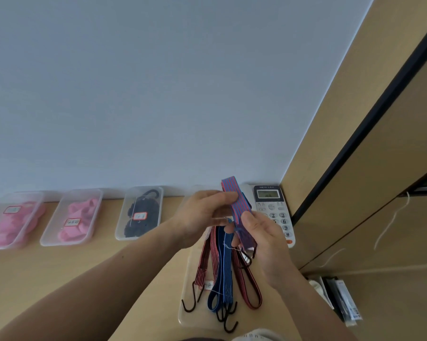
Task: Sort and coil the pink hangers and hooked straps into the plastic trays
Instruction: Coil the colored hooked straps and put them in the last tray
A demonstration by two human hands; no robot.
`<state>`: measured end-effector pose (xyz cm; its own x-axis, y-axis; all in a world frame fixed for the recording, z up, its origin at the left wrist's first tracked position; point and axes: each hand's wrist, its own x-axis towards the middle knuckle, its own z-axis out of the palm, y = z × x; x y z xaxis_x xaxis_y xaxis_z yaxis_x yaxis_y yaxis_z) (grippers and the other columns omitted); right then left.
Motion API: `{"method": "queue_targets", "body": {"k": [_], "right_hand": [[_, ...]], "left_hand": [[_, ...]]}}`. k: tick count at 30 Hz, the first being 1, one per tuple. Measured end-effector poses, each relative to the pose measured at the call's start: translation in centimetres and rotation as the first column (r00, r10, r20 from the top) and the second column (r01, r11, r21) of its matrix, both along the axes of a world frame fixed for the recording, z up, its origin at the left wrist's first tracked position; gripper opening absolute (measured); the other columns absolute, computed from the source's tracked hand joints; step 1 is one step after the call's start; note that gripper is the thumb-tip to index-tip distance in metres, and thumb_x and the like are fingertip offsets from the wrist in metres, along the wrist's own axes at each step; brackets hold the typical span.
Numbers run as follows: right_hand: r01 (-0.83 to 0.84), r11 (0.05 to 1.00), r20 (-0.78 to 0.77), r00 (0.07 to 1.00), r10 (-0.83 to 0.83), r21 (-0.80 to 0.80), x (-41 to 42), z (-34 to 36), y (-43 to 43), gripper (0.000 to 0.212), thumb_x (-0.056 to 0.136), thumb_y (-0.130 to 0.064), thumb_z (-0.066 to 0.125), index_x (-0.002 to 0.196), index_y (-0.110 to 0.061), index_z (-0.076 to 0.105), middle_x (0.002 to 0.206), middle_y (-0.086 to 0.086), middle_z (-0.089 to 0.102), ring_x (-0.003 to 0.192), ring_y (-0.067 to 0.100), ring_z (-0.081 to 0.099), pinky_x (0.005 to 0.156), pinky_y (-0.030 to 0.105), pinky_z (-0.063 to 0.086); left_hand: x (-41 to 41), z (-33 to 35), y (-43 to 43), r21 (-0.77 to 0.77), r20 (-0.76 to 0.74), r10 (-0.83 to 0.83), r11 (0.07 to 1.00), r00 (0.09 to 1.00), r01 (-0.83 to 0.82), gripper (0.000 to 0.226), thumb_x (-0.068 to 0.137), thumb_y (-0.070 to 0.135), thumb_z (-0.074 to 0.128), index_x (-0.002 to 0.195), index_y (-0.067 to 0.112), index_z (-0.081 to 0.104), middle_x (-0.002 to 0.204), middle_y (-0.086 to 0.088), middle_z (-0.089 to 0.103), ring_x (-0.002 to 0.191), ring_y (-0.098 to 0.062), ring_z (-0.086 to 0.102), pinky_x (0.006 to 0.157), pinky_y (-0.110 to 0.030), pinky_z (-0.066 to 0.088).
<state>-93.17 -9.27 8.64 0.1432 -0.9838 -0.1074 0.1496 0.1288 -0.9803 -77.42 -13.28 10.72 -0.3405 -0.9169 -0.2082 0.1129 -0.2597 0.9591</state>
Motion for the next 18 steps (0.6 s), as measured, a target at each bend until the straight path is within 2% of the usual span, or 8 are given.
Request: {"method": "queue_targets", "body": {"k": [3, 6, 8, 10, 12, 15, 18], "right_hand": [[0.017, 1.000, 0.002, 1.000, -0.017, 0.026, 0.1, 0.1, -0.1, 0.037, 0.085, -0.037, 0.058, 0.096, -0.003, 0.066, 0.078, 0.017, 0.071, 0.057, 0.020, 0.063, 0.056, 0.025, 0.053], [0.002, 0.998, 0.011, 1.000, -0.003, 0.067, 0.0, 0.2, -0.2, 0.025, 0.089, -0.028, 0.059, 0.096, -0.005, 0.066, 0.078, 0.018, 0.071, 0.059, 0.022, 0.064, 0.055, 0.026, 0.053], [0.010, 0.994, -0.017, 1.000, -0.009, 0.107, -0.1, 0.0, -0.2, 0.016, 0.095, -0.019, 0.057, 0.096, -0.005, 0.065, 0.079, 0.019, 0.072, 0.059, 0.022, 0.064, 0.053, 0.027, 0.048], [0.034, 0.991, -0.050, 0.998, -0.028, 0.132, -0.2, -0.4, -0.3, 0.016, 0.098, -0.017, 0.055, 0.095, -0.005, 0.064, 0.078, 0.018, 0.073, 0.059, 0.020, 0.065, 0.053, 0.027, 0.044], [0.053, 0.987, -0.055, 0.997, -0.045, 0.150, -0.2, -0.4, -0.4, 0.017, 0.098, -0.018, 0.055, 0.094, -0.005, 0.065, 0.079, 0.019, 0.073, 0.060, 0.021, 0.065, 0.053, 0.026, 0.045], [0.065, 0.980, 0.032, 0.997, -0.072, 0.190, -0.1, -0.3, -0.5, 0.023, 0.098, -0.020, 0.052, 0.092, -0.007, 0.070, 0.085, 0.023, 0.073, 0.060, 0.020, 0.062, 0.056, 0.027, 0.042], [0.050, 0.963, 0.187, 0.977, -0.103, 0.266, 0.1, 0.1, -0.9, 0.032, 0.094, -0.036, 0.053, 0.100, -0.011, 0.073, 0.087, 0.015, 0.073, 0.063, 0.017, 0.063, 0.062, 0.030, 0.040]], "left_hand": [[0.0, 0.0, -0.6, -0.030, 0.005, 0.086, 0.996, 0.996, -0.086, 0.037, 0.081, 0.028, 0.064, 0.106, 0.001, 0.065, 0.094, -0.013, 0.072, 0.085, -0.028, 0.064, 0.099, -0.056, 0.045], [0.1, 0.2, -0.8, -0.073, 0.009, 0.096, 0.993, 0.995, -0.095, 0.037, 0.082, 0.024, 0.065, 0.111, 0.001, 0.063, 0.096, -0.014, 0.072, 0.087, -0.032, 0.065, 0.097, -0.058, 0.046], [0.2, 0.3, -0.9, -0.129, 0.016, 0.138, 0.982, 0.990, -0.135, 0.040, 0.080, 0.021, 0.067, 0.116, 0.004, 0.059, 0.098, -0.009, 0.074, 0.088, -0.027, 0.067, 0.091, -0.052, 0.051], [0.2, 0.2, -0.9, -0.202, 0.037, 0.148, 0.970, 0.988, -0.138, 0.045, 0.079, 0.017, 0.069, 0.121, 0.008, 0.055, 0.106, -0.006, 0.074, 0.090, -0.023, 0.069, 0.085, -0.041, 0.054], [0.3, 0.0, -0.9, -0.255, 0.049, 0.108, 0.963, 0.993, -0.092, 0.047, 0.080, 0.014, 0.070, 0.124, 0.014, 0.053, 0.115, -0.005, 0.071, 0.096, -0.023, 0.071, 0.087, -0.037, 0.056], [0.3, -0.4, -0.7, -0.402, 0.218, 0.107, 0.916, 0.970, -0.011, 0.052, 0.079, 0.025, 0.072, 0.127, 0.024, 0.052, 0.116, 0.004, 0.069, 0.106, -0.016, 0.068, 0.092, -0.038, 0.054], [0.3, -1.0, -0.5, -0.602, 0.439, 0.214, 0.791, 0.872, 0.109, 0.050, 0.080, 0.033, 0.069, 0.127, 0.036, 0.051, 0.121, 0.019, 0.063, 0.115, -0.004, 0.059, 0.091, -0.035, 0.051]]}}
